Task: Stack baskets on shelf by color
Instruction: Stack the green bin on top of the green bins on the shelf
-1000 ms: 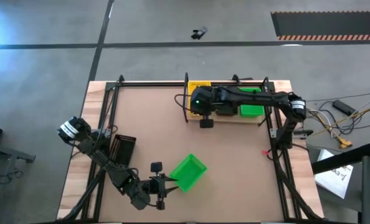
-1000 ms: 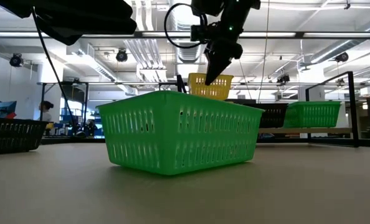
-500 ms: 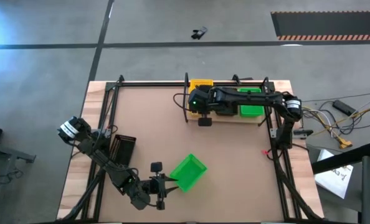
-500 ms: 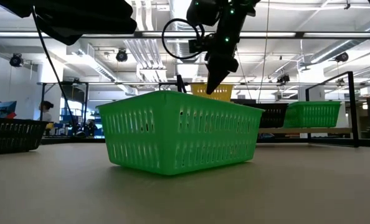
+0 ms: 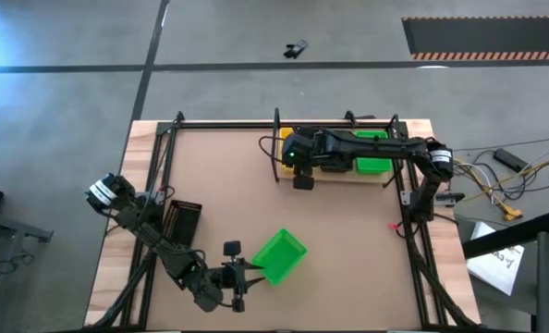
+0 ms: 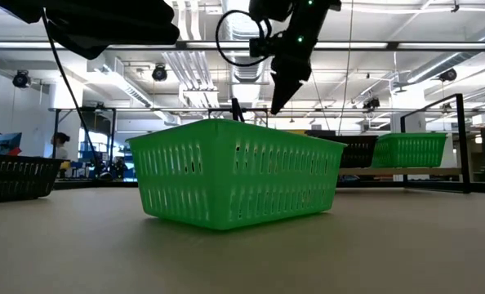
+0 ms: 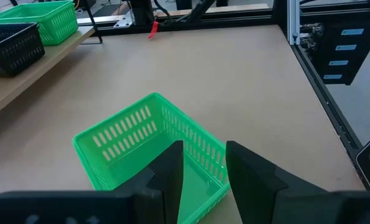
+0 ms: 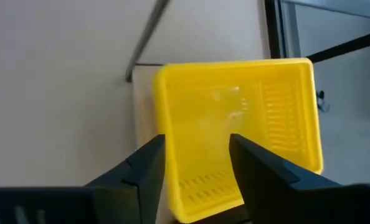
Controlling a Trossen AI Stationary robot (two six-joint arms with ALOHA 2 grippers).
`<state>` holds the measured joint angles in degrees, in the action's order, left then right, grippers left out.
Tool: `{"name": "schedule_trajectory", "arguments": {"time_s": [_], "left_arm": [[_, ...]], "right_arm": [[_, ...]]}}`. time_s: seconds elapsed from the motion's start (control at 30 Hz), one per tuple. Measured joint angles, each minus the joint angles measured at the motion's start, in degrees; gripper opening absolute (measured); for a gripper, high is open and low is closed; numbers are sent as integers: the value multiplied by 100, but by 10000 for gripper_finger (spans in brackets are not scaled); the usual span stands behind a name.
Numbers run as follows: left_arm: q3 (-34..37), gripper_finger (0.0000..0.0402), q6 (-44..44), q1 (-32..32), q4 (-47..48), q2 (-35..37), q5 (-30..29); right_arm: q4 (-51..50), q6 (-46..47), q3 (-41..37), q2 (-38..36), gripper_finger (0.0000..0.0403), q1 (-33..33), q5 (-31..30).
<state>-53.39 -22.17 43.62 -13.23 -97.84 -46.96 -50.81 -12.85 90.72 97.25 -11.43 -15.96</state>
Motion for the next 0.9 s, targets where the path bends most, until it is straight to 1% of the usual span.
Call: {"name": "schedule_trajectory", "arguments": {"time_s": [0.17,0.33,0.43,0.63,0.73,0.9], "left_arm": [[0,105,2,2,9,0,1],[0,105,25,61,17,0,0],[0,105,188,189,24,0,6],[-113,105,738,471,40,0,69],[-158,105,774,467,89,0,479],[-210,105,920,161,586,0,1469]], "right_arm": [[78,392,-69,-157,153,395,137],[345,756,-445,-188,123,1305,50],[605,1086,-710,-201,103,2028,-302],[620,2273,-1103,-201,68,3659,-1452],[616,3035,-1247,-201,56,4488,-1715],[630,4557,-1460,-203,44,5730,-1893]]}}
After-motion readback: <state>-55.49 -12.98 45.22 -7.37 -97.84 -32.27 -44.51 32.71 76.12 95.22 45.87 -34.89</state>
